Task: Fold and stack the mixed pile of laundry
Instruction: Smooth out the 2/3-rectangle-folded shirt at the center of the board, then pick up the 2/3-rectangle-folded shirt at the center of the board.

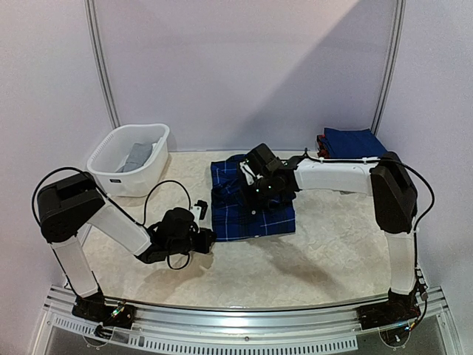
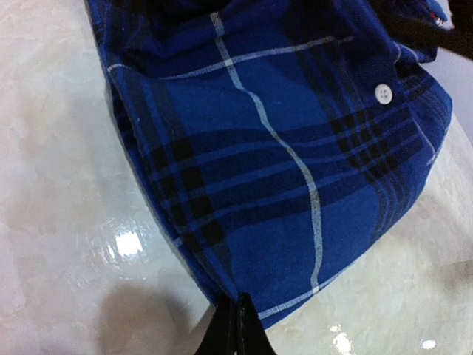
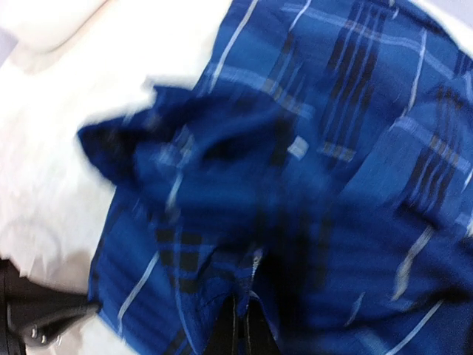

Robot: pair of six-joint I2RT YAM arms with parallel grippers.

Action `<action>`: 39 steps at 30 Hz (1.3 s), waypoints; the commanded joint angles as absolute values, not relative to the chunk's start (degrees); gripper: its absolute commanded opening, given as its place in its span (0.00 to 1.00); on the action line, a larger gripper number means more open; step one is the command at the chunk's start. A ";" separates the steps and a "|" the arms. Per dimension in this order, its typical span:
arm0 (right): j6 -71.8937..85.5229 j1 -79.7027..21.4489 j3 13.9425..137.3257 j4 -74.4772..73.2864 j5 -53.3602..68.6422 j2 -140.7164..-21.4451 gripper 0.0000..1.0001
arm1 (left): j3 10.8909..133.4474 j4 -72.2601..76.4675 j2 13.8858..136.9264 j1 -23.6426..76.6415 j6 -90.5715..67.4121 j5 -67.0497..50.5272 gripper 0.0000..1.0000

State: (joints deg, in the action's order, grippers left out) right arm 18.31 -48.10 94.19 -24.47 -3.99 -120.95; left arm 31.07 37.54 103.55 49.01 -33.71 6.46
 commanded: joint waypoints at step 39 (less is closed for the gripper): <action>18.49 -37.51 85.94 -19.93 -11.06 -105.00 0.92 | 32.30 26.60 97.19 48.87 -32.57 5.69 0.00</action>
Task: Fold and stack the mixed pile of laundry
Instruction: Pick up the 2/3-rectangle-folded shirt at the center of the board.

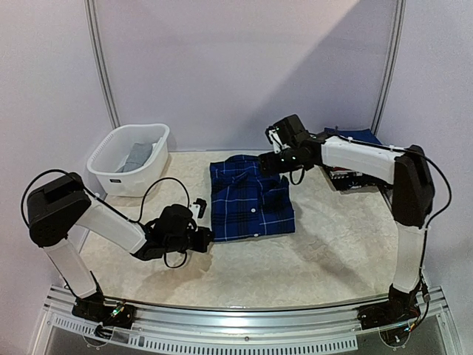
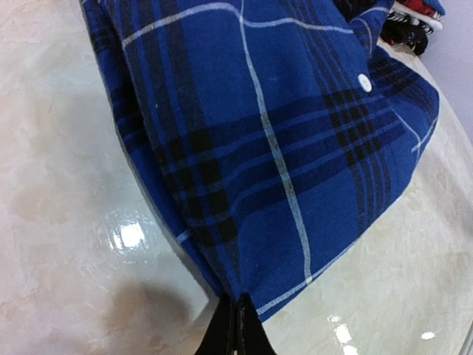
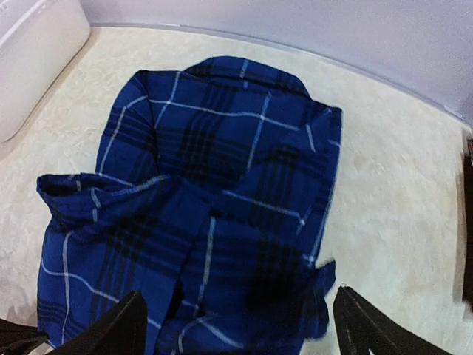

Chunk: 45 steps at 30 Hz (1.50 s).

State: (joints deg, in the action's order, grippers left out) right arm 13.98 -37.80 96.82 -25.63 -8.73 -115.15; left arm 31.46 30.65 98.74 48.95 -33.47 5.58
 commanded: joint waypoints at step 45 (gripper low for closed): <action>33.64 -36.65 42.33 9.49 12.08 -96.73 0.09 | 30.79 28.05 97.72 48.87 -33.67 4.62 0.00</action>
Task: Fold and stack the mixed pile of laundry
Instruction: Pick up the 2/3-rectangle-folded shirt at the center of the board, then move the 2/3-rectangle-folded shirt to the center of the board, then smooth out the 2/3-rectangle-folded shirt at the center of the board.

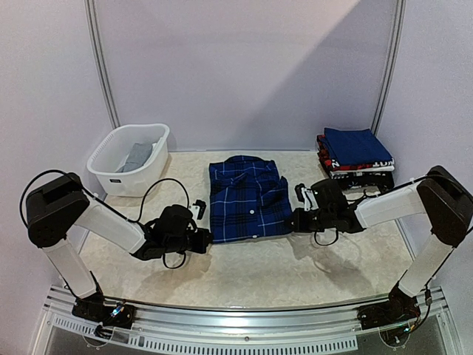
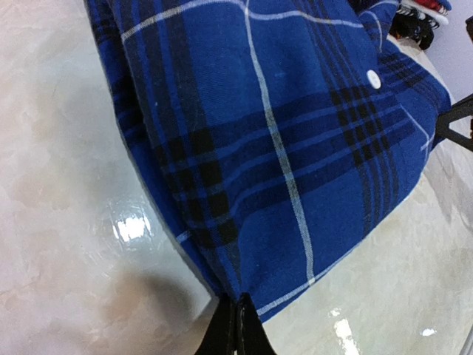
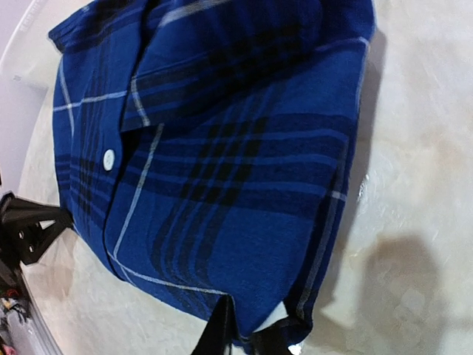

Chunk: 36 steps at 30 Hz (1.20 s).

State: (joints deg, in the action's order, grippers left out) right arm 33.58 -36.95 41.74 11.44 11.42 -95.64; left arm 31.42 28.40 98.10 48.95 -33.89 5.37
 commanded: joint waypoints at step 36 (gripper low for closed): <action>34.60 -43.26 45.92 -22.86 -9.40 -76.26 0.52 | 36.25 0.22 74.32 55.03 -33.43 16.75 0.53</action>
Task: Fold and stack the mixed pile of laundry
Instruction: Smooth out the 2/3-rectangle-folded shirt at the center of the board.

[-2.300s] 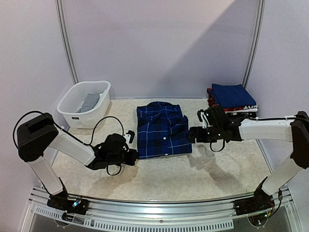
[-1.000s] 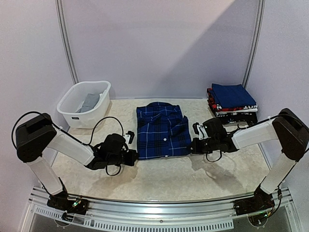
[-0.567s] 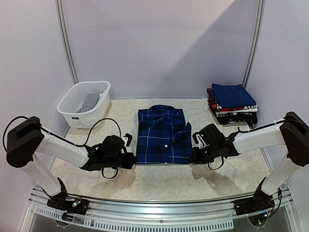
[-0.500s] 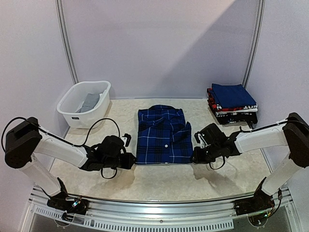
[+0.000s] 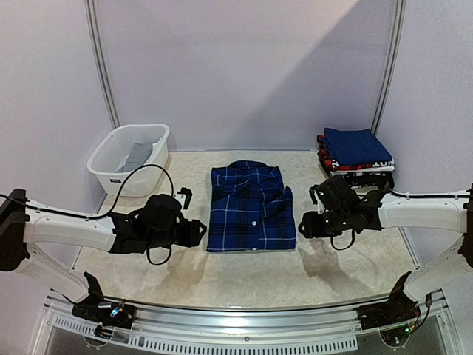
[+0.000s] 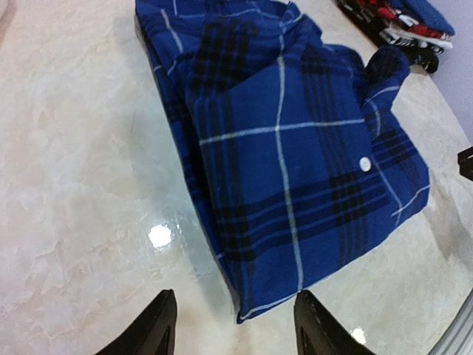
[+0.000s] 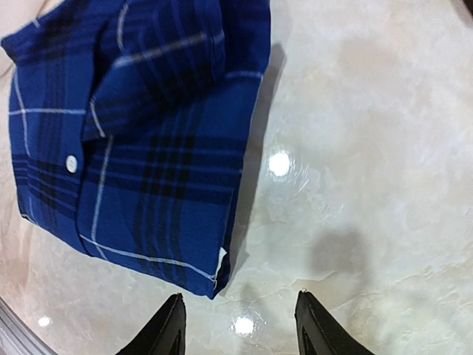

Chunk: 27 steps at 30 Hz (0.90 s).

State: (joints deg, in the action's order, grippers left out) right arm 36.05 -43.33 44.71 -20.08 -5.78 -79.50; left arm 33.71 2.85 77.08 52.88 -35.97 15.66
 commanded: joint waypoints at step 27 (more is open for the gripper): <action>30.29 -41.71 53.76 -15.10 -4.70 -88.00 0.43 | 51.10 18.91 103.17 60.47 -29.65 3.98 0.26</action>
State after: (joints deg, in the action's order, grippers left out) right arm 31.38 -42.22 52.12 -16.67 -5.96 -86.48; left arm 48.97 16.56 100.18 59.61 -30.15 5.26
